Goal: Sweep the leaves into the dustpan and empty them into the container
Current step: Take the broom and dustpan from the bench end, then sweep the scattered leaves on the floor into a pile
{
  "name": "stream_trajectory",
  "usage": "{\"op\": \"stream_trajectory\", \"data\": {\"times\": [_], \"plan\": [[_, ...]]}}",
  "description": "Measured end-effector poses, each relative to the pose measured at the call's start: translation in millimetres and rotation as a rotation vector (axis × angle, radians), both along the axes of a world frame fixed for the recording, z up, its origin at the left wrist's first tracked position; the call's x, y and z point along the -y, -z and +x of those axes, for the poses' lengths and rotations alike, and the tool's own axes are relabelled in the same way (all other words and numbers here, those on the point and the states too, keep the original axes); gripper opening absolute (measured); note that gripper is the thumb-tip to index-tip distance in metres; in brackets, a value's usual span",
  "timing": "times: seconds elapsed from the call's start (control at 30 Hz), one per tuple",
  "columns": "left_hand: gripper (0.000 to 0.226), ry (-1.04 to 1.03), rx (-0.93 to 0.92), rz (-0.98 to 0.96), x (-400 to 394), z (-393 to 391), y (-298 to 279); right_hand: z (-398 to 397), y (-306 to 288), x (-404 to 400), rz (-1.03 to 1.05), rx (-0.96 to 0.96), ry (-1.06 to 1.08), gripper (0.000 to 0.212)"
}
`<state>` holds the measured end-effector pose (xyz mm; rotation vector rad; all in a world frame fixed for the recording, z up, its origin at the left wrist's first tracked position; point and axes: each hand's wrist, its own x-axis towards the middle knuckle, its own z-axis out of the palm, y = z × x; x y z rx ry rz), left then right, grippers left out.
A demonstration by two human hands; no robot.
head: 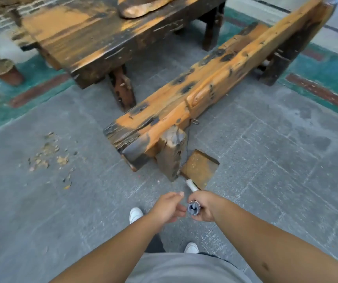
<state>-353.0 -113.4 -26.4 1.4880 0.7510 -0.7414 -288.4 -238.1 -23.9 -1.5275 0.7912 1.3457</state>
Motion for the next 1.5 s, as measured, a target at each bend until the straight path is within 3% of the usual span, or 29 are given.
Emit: {"op": "stream_trajectory", "data": {"times": [0.17, 0.3, 0.43, 0.5, 0.67, 0.73, 0.93, 1.07, 1.23, 1.5], "plan": [[0.028, -0.199, -0.139, -0.026, -42, -69, 21, -54, -23, -65, 0.035, -0.039, -0.297, 0.020], [0.034, -0.428, -0.184, -0.189, -96, -111, 32, -95, -41, -139, 0.052, 0.024, -0.594, 0.016], [0.018, -0.740, -0.124, -0.264, -182, -143, 41, -138, -52, -229, 0.044, 0.172, -0.770, 0.012], [0.014, -0.857, -0.101, -0.247, -231, -155, 48, -151, -57, -269, 0.085, 0.172, -0.697, 0.008], [0.013, -1.134, -0.025, -0.319, -370, -191, 44, -190, -80, -388, 0.237, -0.135, -0.434, 0.005], [0.012, -1.204, 0.014, -0.332, -404, -192, 31, -197, -86, -418, 0.268, -0.134, -0.408, 0.006], [0.020, -1.251, 0.058, -0.381, -515, -195, 8, -208, -92, -519, 0.268, 0.096, -0.628, 0.012], [0.013, -1.275, 0.040, -0.396, -571, -169, 18, -190, -81, -568, 0.277, 0.159, -0.700, 0.029], [0.022, -1.223, -0.059, -0.250, -685, -103, 35, -132, -49, -687, 0.300, 0.139, -0.684, 0.024], [0.036, -1.307, -0.028, -0.148, -878, -6, 15, -22, -52, -882, 0.373, 0.090, -0.798, 0.025]]}}
